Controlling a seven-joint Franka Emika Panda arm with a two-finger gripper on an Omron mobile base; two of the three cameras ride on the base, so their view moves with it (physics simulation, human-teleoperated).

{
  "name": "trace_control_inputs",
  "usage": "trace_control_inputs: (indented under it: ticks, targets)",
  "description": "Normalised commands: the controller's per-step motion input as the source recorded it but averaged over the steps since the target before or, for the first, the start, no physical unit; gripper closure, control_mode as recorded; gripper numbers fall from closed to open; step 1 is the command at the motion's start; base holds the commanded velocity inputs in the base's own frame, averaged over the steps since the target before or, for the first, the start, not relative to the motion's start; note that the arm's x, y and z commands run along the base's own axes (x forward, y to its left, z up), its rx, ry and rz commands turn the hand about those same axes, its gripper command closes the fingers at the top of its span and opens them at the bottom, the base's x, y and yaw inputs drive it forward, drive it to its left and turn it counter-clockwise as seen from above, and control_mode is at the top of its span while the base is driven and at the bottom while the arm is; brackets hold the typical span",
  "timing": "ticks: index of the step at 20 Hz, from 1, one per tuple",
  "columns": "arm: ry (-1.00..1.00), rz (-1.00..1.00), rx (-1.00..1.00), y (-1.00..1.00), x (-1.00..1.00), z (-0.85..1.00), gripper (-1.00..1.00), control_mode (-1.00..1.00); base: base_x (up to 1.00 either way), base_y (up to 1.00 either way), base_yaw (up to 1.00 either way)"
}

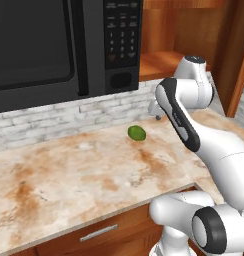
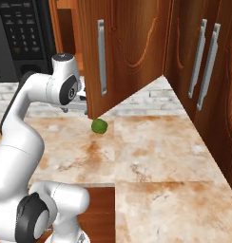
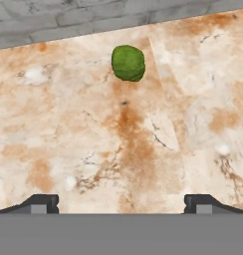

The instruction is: Close all open cabinet doors.

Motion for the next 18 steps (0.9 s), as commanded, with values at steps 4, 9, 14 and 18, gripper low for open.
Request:
trace_control_inputs:
  ticks: [4, 9, 14, 18]
  targets:
    - [0.00, 0.00, 0.00, 0.00, 0.00, 0.00, -1.00, 1.00, -0.02, 0.00, 0.00]
    - [-0.05, 0.00, 0.00, 0.01, -0.33, -0.06, -1.00, -1.00, -0.09, 0.00, 0.00]
    - [-0.27, 0.00, 0.00, 0.00, -0.97, -0.22, -1.00, -1.00, 0.00, 0.00, 0.00]
    - [-0.31, 0.00, -0.01, 0.00, -0.98, -0.05, -1.00, -1.00, 0.00, 0.00, 0.00]
